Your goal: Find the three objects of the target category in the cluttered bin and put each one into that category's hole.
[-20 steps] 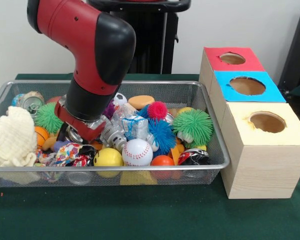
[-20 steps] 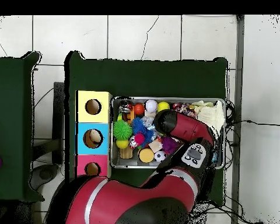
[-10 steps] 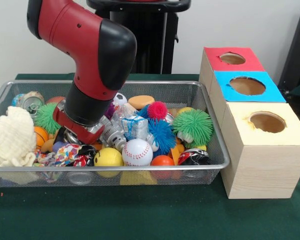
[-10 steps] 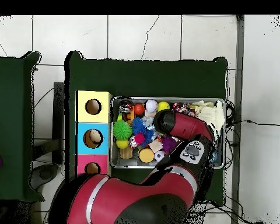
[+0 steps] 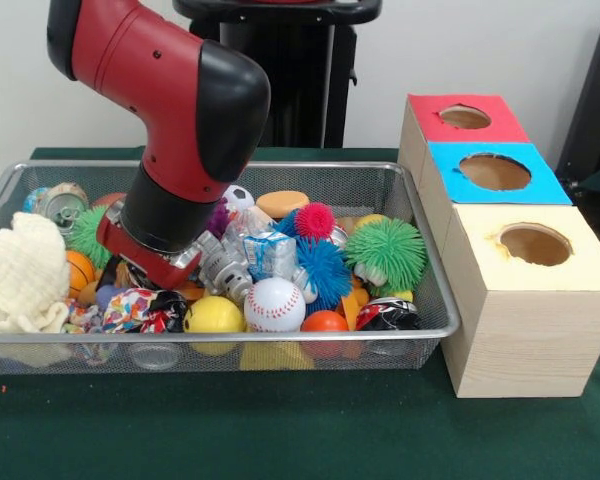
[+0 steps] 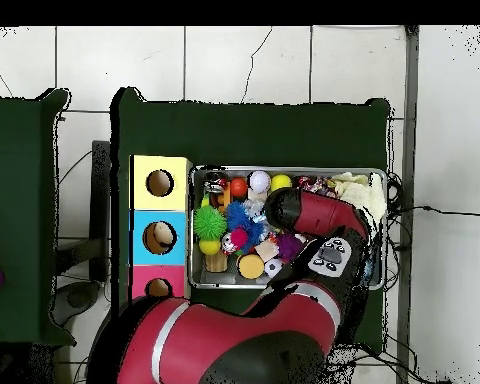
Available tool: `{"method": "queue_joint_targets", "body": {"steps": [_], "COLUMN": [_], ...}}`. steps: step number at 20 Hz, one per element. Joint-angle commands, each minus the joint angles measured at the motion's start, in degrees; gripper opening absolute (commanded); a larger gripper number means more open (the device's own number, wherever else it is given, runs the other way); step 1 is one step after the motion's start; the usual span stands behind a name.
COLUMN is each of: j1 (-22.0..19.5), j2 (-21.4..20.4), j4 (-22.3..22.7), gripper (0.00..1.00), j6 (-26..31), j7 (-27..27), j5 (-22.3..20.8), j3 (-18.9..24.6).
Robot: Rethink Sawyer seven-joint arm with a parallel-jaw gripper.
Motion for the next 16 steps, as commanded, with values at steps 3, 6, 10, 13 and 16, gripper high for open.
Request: {"method": "queue_joint_targets", "body": {"steps": [3,6,10,13,16], "j1": [-2.43,-2.55,-2.95,-3.16,-3.11], "j2": [3.33,2.74,2.67,2.92,3.12], "j4": [-9.05,-9.29,-11.16,-13.18,-14.81], "gripper": [1.00,1.00,1.00,1.00,1.00], "j6": [-6.63,-7.69,-7.78,-6.40,-4.41], "j7": [1.88,0.99,-0.06,-0.31,-0.06], "j5": [-2.87,-4.67,-6.62,-7.54,-8.20], "j3": [8.71,9.41,10.08,10.20,9.97]}}
